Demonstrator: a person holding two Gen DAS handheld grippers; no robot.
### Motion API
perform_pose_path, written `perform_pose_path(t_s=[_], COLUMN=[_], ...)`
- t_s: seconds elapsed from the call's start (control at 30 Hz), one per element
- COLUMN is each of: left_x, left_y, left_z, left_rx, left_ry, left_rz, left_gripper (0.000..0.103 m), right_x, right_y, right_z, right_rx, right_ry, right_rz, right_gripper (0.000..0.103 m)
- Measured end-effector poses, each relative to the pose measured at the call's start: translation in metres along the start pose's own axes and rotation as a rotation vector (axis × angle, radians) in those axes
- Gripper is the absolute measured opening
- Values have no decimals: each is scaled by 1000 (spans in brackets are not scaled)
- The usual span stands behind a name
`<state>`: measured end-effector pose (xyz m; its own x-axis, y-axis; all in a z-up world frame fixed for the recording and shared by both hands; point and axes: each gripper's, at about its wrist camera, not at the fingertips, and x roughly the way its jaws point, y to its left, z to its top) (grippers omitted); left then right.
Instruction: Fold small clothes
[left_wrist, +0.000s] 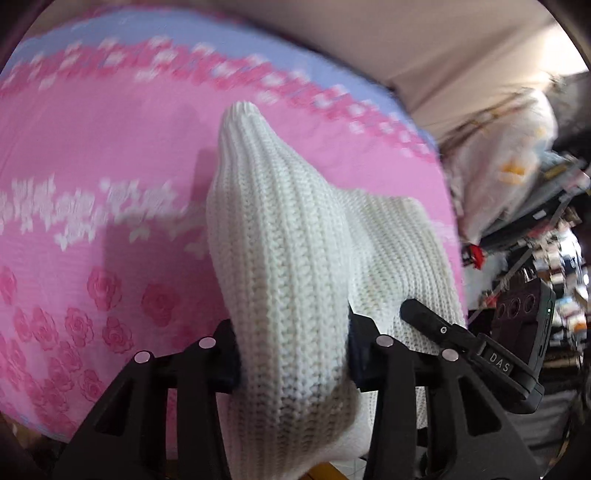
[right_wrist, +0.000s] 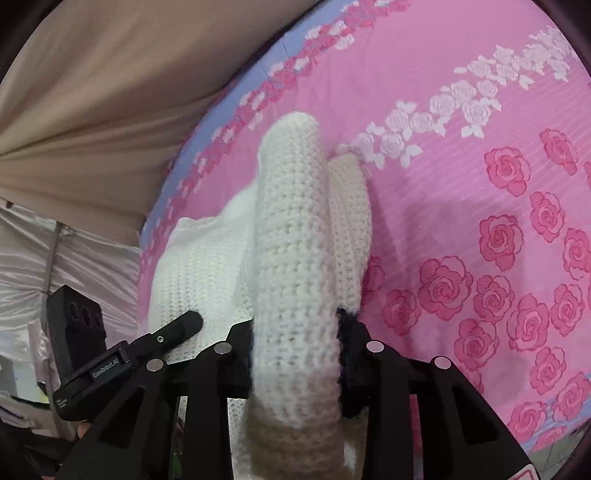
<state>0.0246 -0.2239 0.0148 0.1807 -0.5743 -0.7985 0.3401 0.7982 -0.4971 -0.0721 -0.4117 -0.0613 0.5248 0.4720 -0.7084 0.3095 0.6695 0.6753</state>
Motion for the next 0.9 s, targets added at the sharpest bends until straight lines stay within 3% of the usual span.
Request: perform_pose_path(t_s=[0.13, 0.27, 0.47, 0.63, 0.77, 0.9], left_x=[-69, -165, -312, -405, -432, -412], left_y=[-66, -131, -185, -202, -190, -146], left_z=[16, 28, 32, 31, 43, 60], left_rx=[196, 418, 656, 738, 727, 645], left_ry=[-112, -309, -645, -845, -889, -813], left_rz=[-46, -113, -166, -211, -173, -110], left_gripper=[41, 42, 43, 46, 47, 53], right_x=[-78, -164, -280, -354, -381, -367], right_y=[49, 104, 211, 289, 334, 357], right_z=[-8, -8, -17, -33, -28, -14], right_rx=[-85, -224, -535, -739, -791, -767], right_ry=[-154, -347, -696, -930, -965, -882], right_rz=[49, 88, 146, 250, 329, 372], right_gripper=[32, 32, 33, 34, 35, 37])
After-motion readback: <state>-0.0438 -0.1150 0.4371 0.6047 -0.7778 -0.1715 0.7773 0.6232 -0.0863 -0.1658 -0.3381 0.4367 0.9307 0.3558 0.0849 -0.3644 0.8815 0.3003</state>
